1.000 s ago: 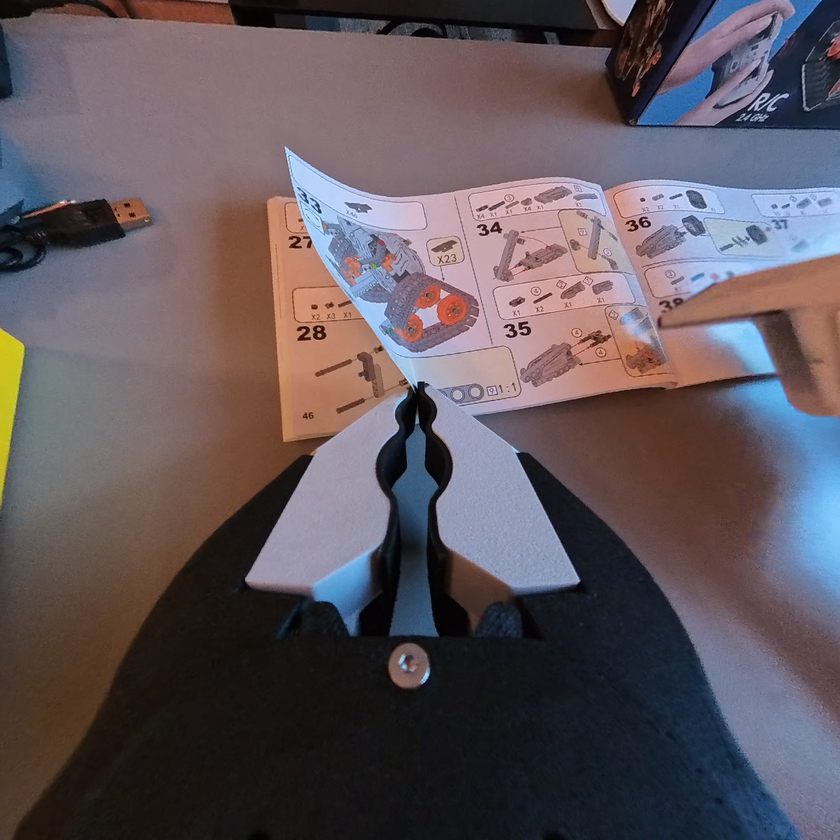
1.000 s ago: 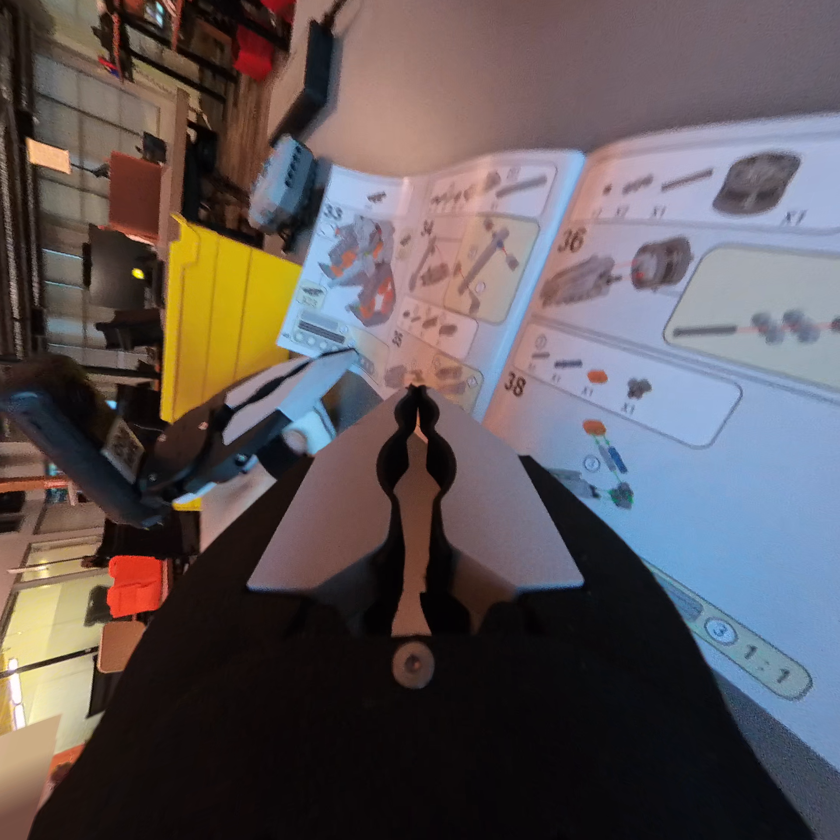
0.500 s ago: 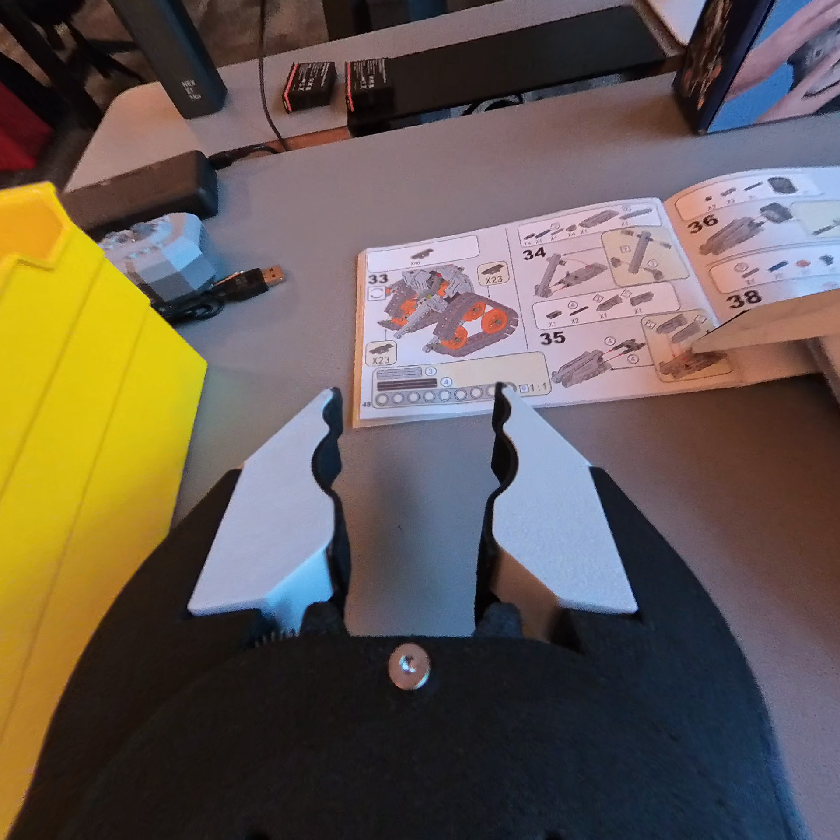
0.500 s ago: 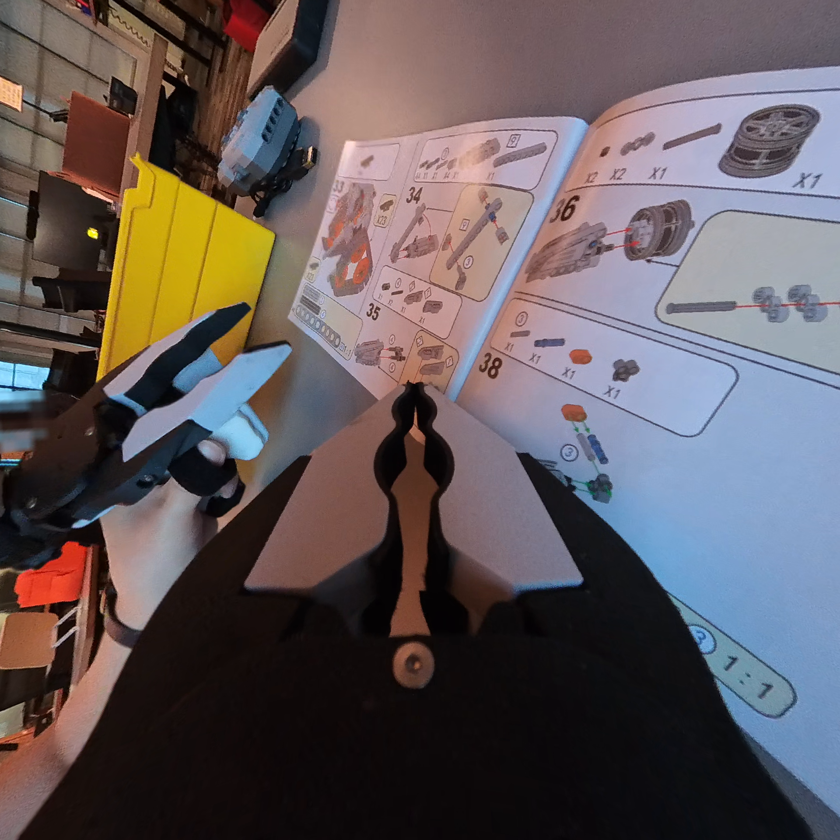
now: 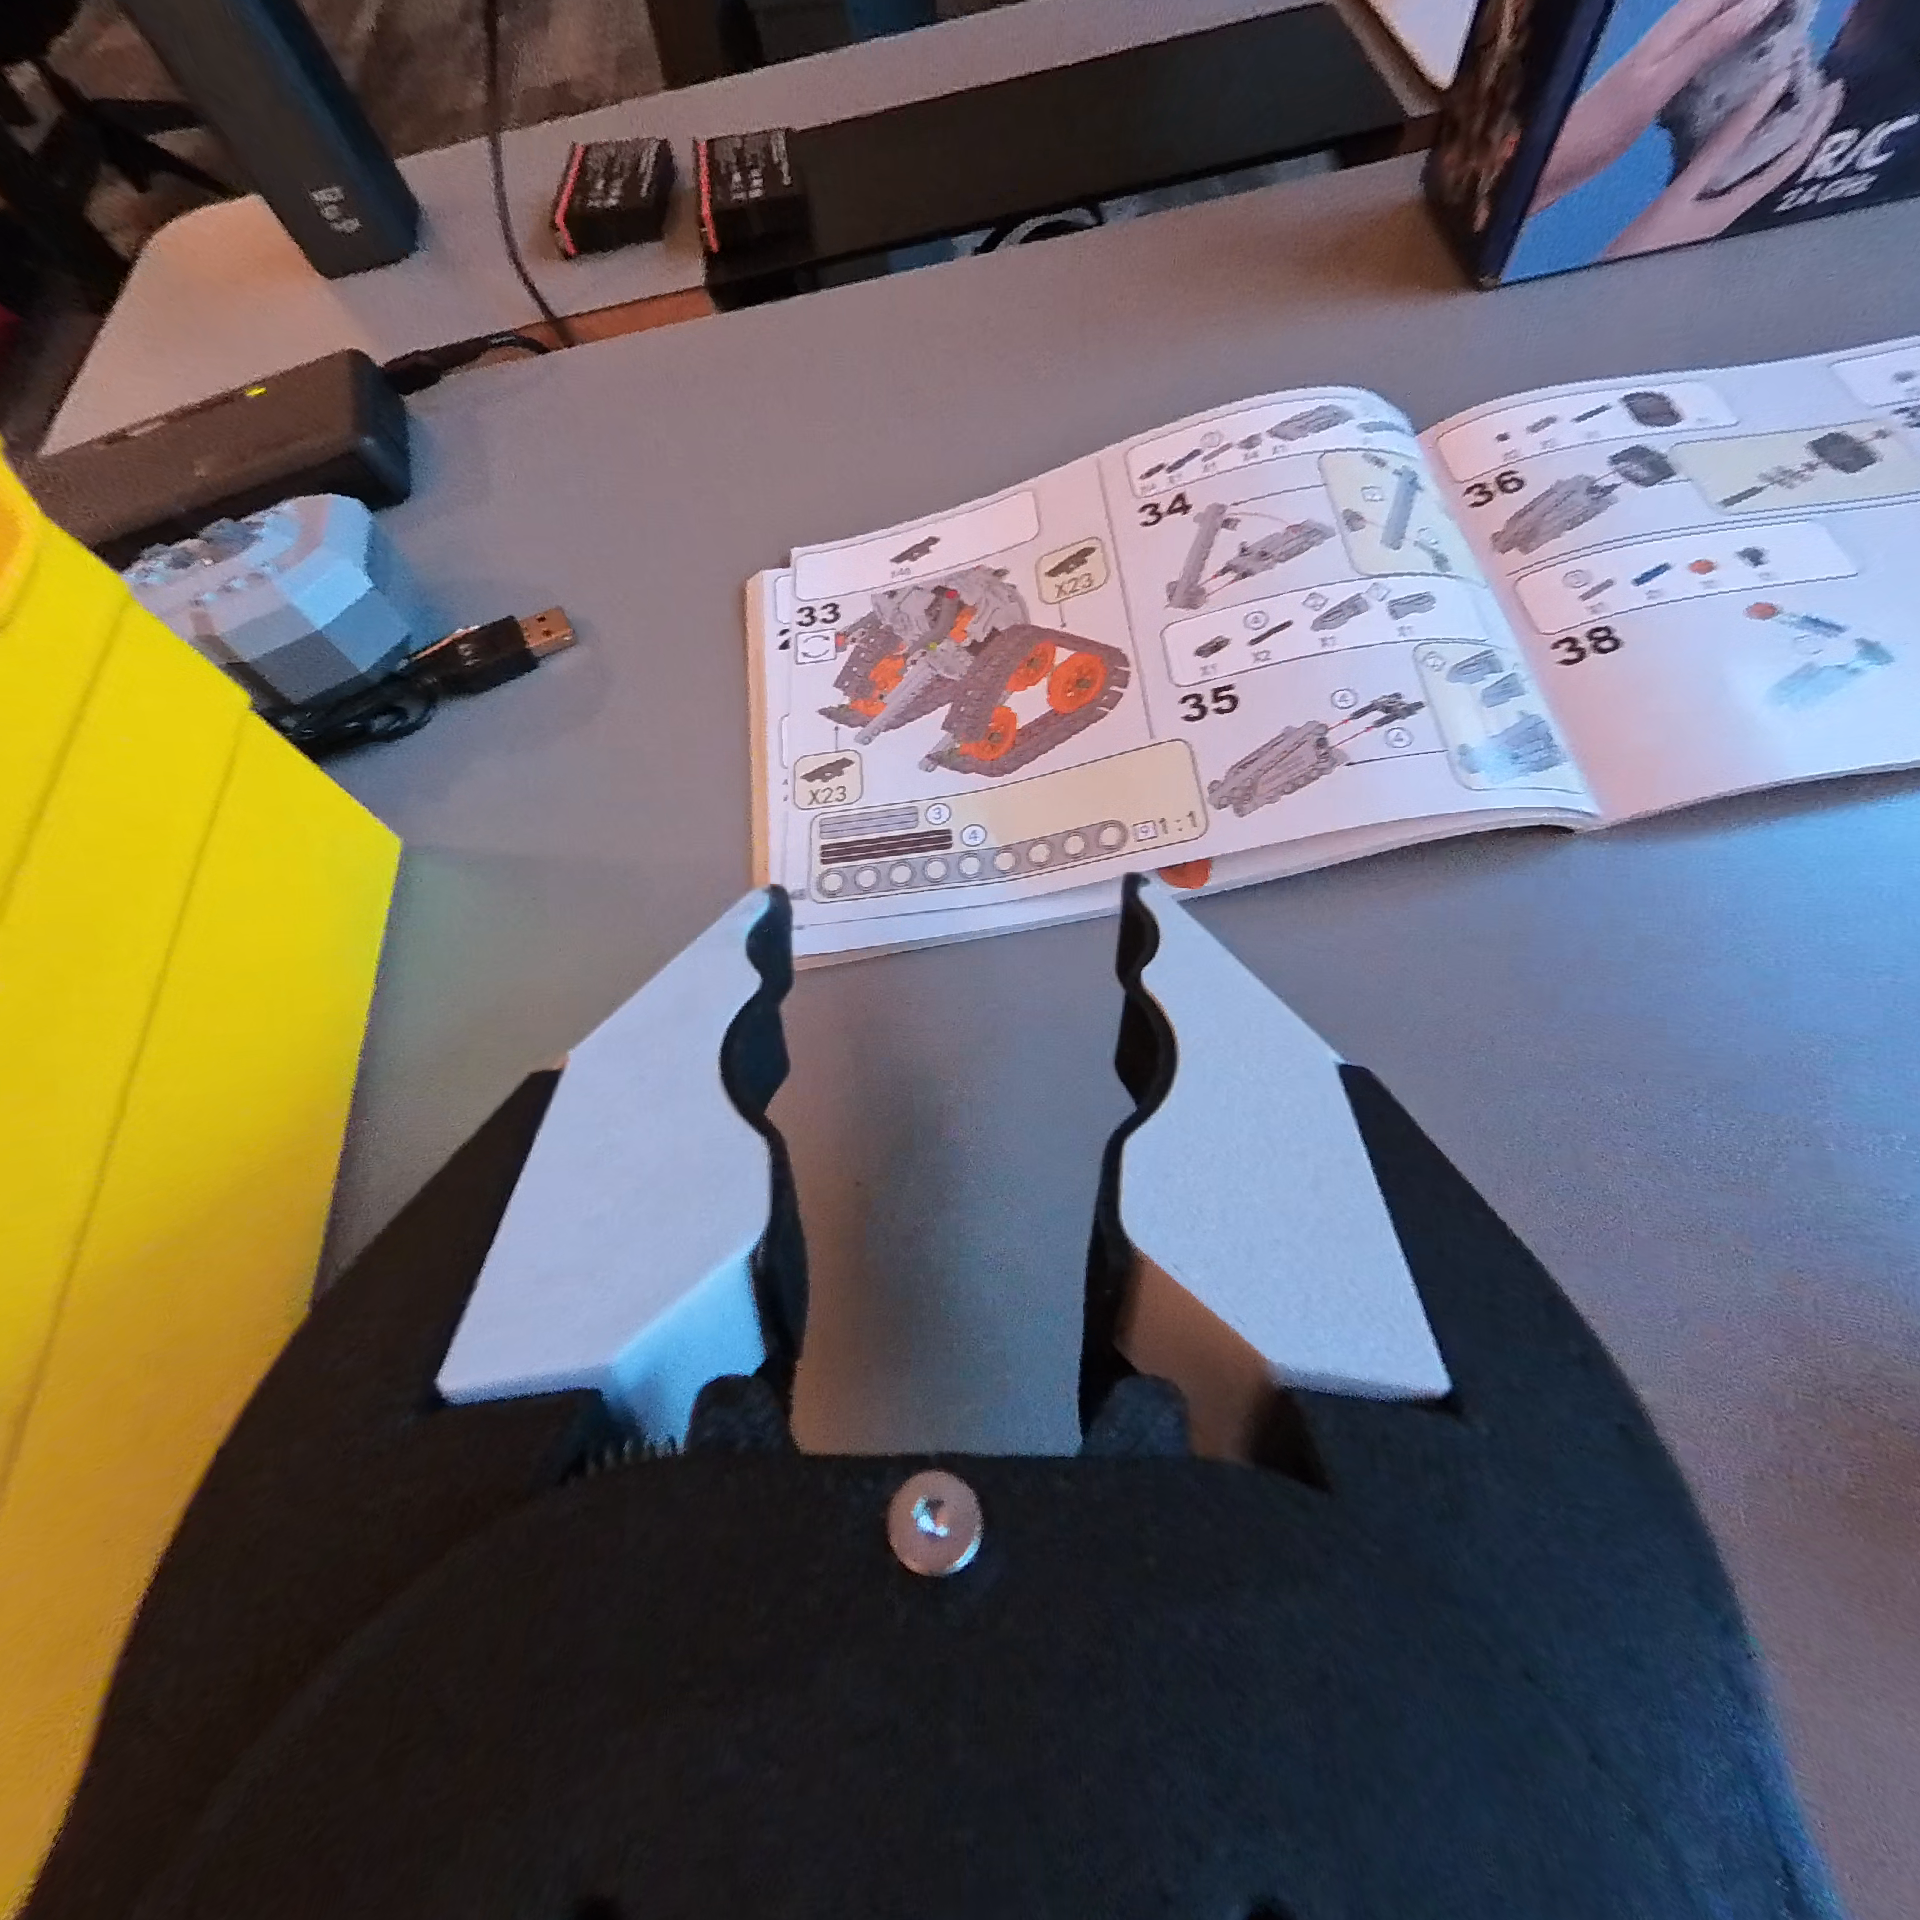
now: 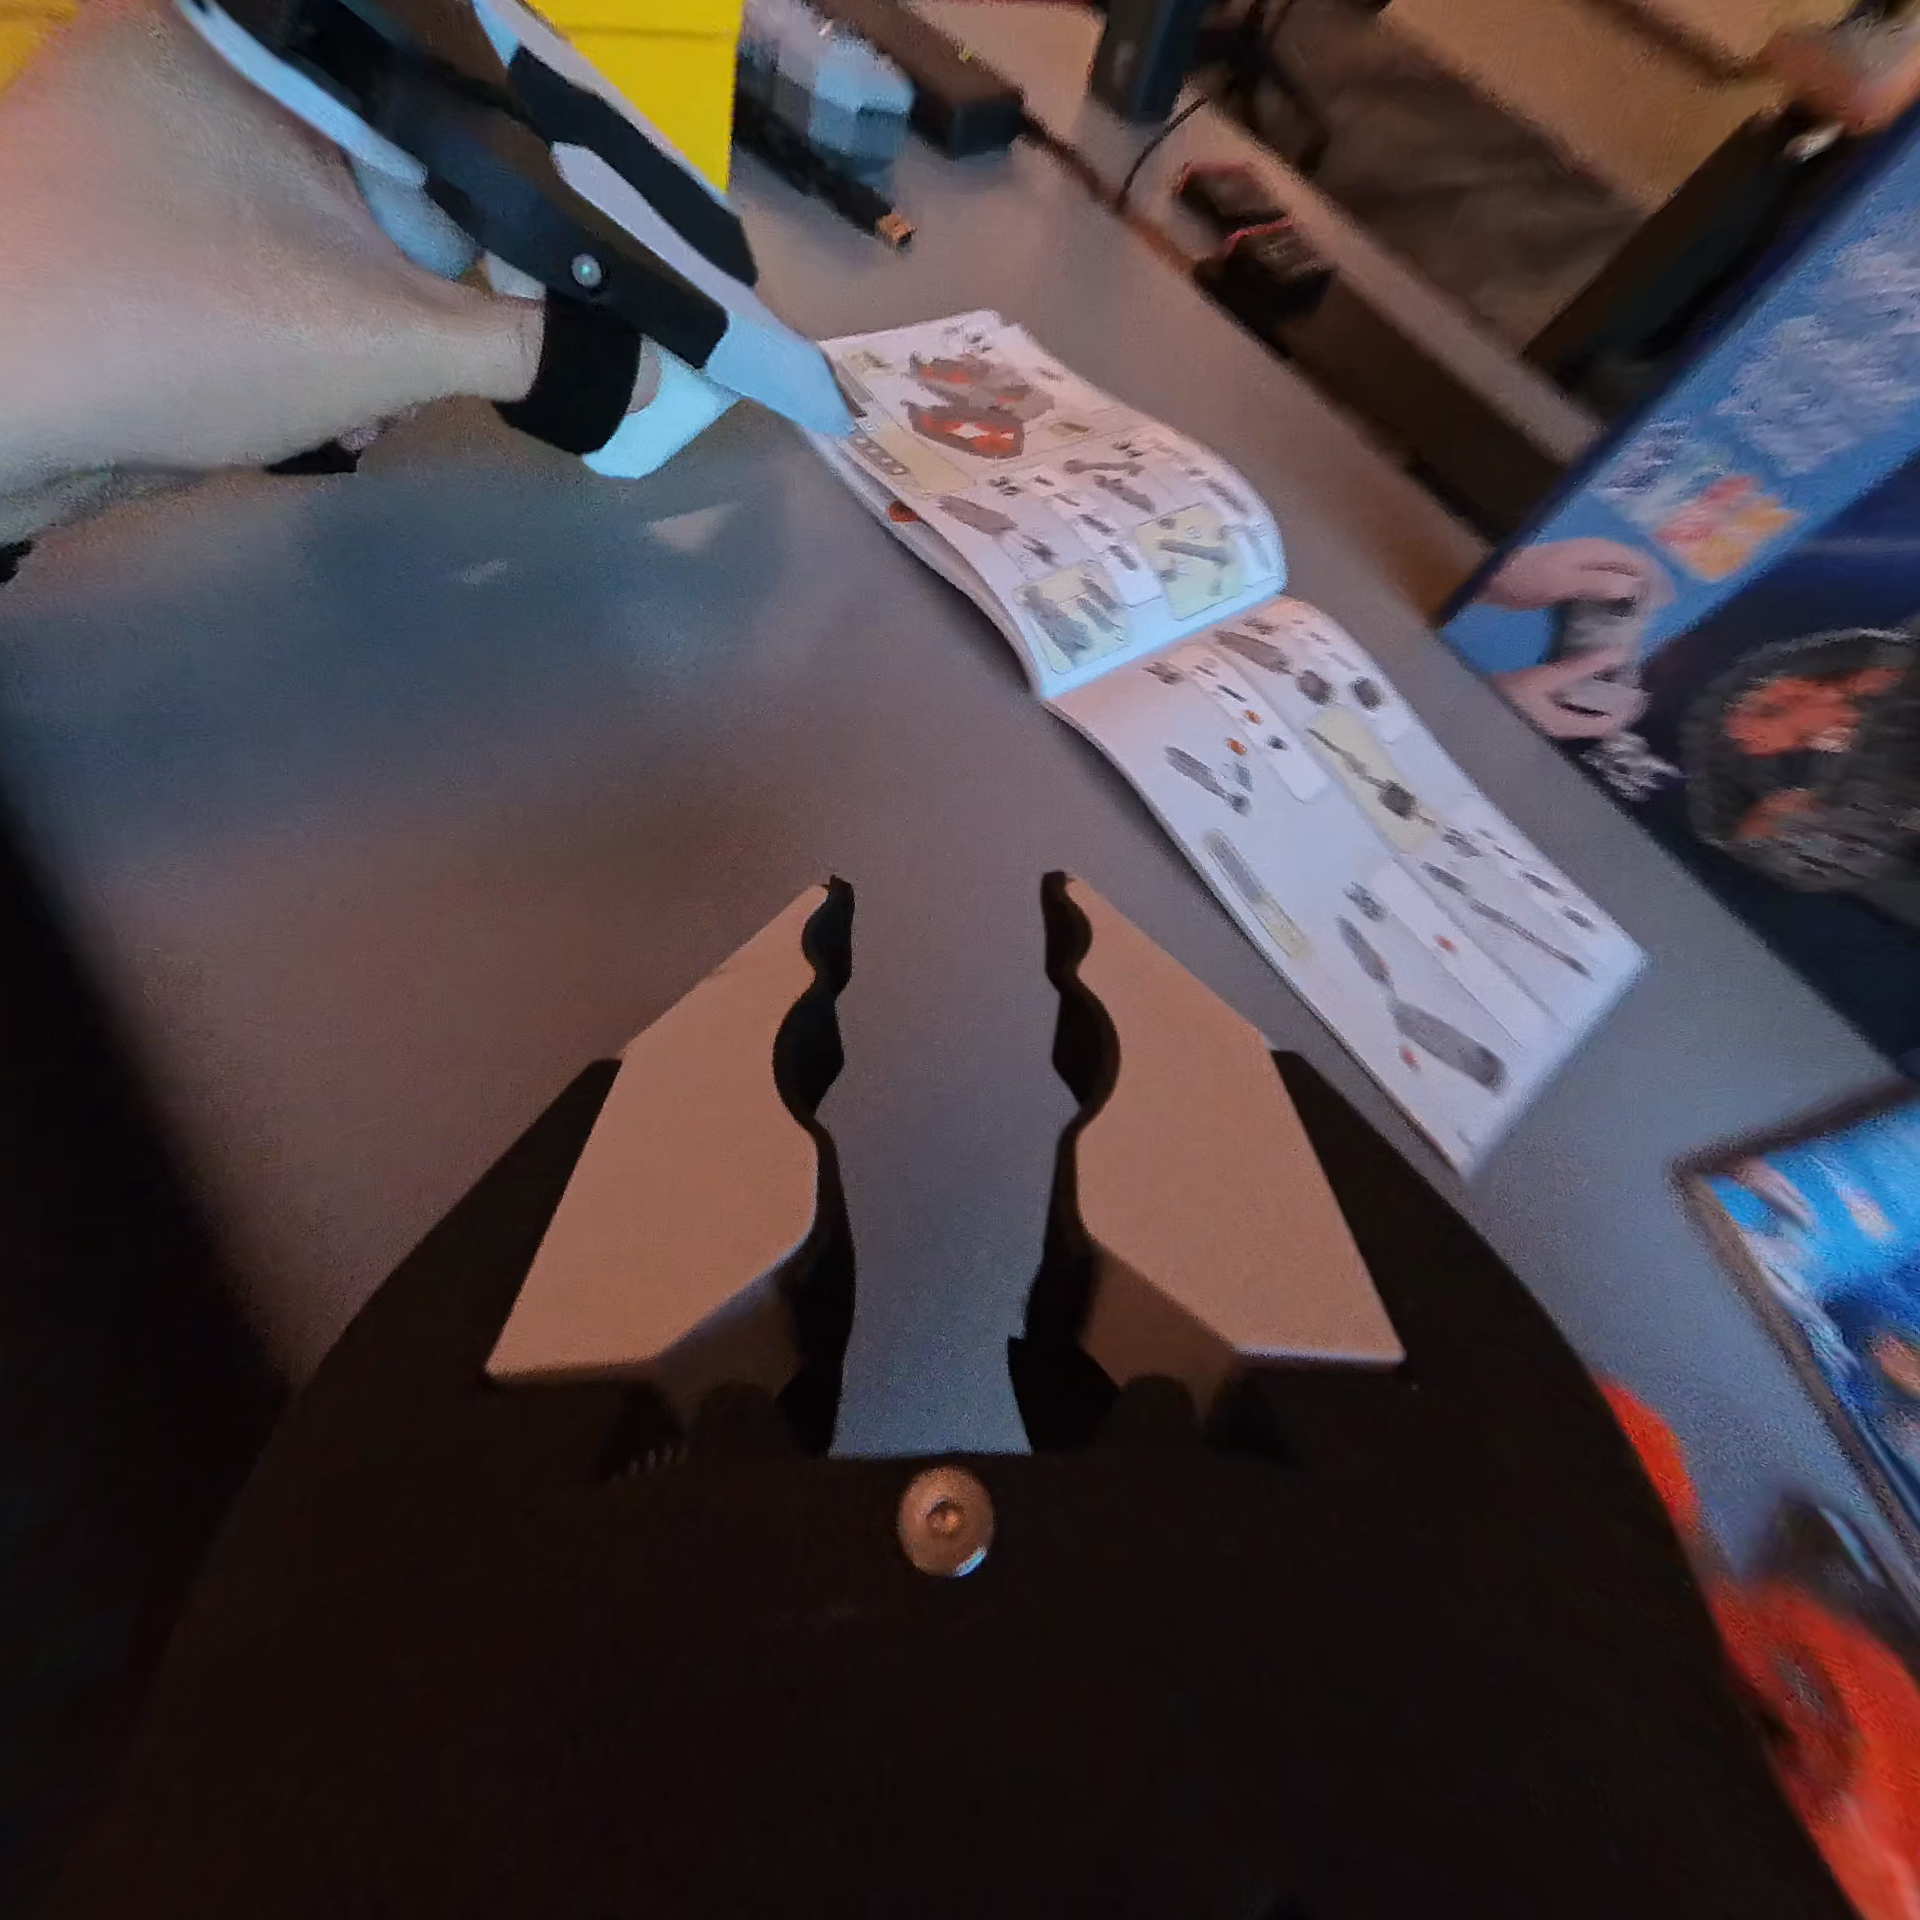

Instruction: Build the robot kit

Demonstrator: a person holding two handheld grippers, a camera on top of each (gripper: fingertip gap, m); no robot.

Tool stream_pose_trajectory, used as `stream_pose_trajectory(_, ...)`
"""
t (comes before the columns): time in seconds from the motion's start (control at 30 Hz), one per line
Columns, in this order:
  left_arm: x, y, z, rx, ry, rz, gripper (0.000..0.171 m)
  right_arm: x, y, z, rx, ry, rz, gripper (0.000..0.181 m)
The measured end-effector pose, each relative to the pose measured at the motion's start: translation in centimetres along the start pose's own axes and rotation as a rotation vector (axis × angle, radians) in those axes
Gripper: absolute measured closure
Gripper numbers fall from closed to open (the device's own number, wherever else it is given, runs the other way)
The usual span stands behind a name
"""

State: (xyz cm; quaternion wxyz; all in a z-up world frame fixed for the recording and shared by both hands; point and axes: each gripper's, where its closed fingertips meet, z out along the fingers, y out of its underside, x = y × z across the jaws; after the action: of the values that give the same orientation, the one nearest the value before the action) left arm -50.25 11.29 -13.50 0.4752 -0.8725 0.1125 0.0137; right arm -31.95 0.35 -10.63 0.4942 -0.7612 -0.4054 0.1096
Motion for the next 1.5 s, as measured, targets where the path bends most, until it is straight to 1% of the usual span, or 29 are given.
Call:
stream_pose_trajectory(0.07, 0.7, -0.5, -0.3, 0.023, 0.027, 0.004, 0.11, 1.5, 0.8, -3.9, 0.053, 0.086, 0.006, 0.135)
stream_pose_trajectory(0.1, 1.0, -0.9, -0.4, 0.039, 0.037, 0.011, 0.11, 2.8, 1.7, -5.8, 0.066, 0.146, 0.008, 0.129)
stream_pose_trajectory(0.17, 1.9, -1.4, -0.6, 0.064, 0.057, 0.03, 0.11, 6.4, 4.1, -9.3, 0.047, 0.29, 0.019, 0.114)
stream_pose_trajectory(0.23, 2.9, -1.8, -0.7, 0.076, 0.078, 0.047, 0.11, 9.2, 6.5, -12.3, 0.019, 0.372, 0.084, 0.112)
stream_pose_trajectory(0.27, 3.4, -1.9, -0.7, 0.081, 0.088, 0.054, 0.11, 10.5, 7.1, -13.5, 0.033, 0.401, 0.12, 0.11)
stream_pose_trajectory(0.33, 4.2, -2.4, -0.8, 0.092, 0.103, 0.068, 0.11, 13.1, 7.5, -15.8, 0.074, 0.467, 0.171, 0.105)
stream_pose_trajectory(0.4, 4.6, -3.0, -1.0, 0.104, 0.107, 0.079, 0.109, 15.5, 6.8, -17.2, 0.129, 0.503, 0.197, 0.093)
stream_pose_trajectory(0.47, 5.2, -4.1, -1.5, 0.117, 0.143, 0.054, 0.109, 18.1, 6.6, -17.0, 0.136, 0.519, 0.225, 0.071)
stream_pose_trajectory(0.5, 5.4, -5.0, -1.8, 0.131, 0.166, 0.039, 0.109, 18.9, 6.9, -16.2, 0.107, 0.497, 0.249, 0.065)
stream_pose_trajectory(0.57, 5.5, -7.2, -2.6, 0.167, 0.193, 0.035, 0.11, 20.1, 7.7, -14.4, 0.045, 0.444, 0.287, 0.063)
stream_pose_trajectory(0.67, 5.8, -10.4, -3.5, 0.187, 0.253, 0.045, 0.112, 20.6, 8.0, -12.5, 0.016, 0.403, 0.301, 0.071)
stream_pose_trajectory(0.7, 5.6, -11.6, -3.7, 0.204, 0.265, 0.04, 0.113, 20.0, 8.1, -11.9, 0.0, 0.356, 0.306, 0.099)
stream_pose_trajectory(0.73, 5.4, -12.9, -4.0, 0.226, 0.275, 0.035, 0.115, 19.5, 7.9, -11.5, 0.003, 0.329, 0.329, 0.111)
stream_pose_trajectory(0.83, 4.9, -16.3, -4.8, 0.284, 0.306, 0.007, 0.117, 18.9, 7.5, -11.1, 0.02, 0.342, 0.359, 0.111)
stream_pose_trajectory(0.93, 4.7, -19.5, -5.9, 0.36, 0.352, -0.039, 0.119, 17.6, 7.2, -11.1, -0.02, 0.344, 0.344, 0.111)
stream_pose_trajectory(1.0, 4.3, -21.1, -6.5, 0.407, 0.364, -0.052, 0.12, 16.7, 7.4, -11.7, -0.044, 0.344, 0.348, 0.111)
stream_pose_trajectory(1.07, 3.5, -22.0, -6.6, 0.428, 0.363, -0.052, 0.122, 16.1, 7.8, -12.7, -0.049, 0.345, 0.359, 0.111)
stream_pose_trajectory(1.17, 1.7, -22.3, -6.3, 0.439, 0.338, -0.051, 0.121, 16.0, 8.0, -13.2, -0.054, 0.368, 0.365, 0.111)
stream_pose_trajectory(1.23, 0.4, -22.0, -5.8, 0.432, 0.32, -0.066, 0.122, 16.4, 7.7, -12.4, -0.051, 0.375, 0.355, 0.111)
stream_pose_trajectory(1.4, -1.8, -21.0, -5.5, 0.416, 0.342, -0.15, 0.123, 17.7, 6.7, -9.9, -0.037, 0.369, 0.339, 0.111)
stream_pose_trajectory(1.5, -2.7, -21.3, -6.0, 0.438, 0.353, -0.175, 0.123, 17.7, 6.8, -10.0, -0.055, 0.362, 0.34, 0.11)
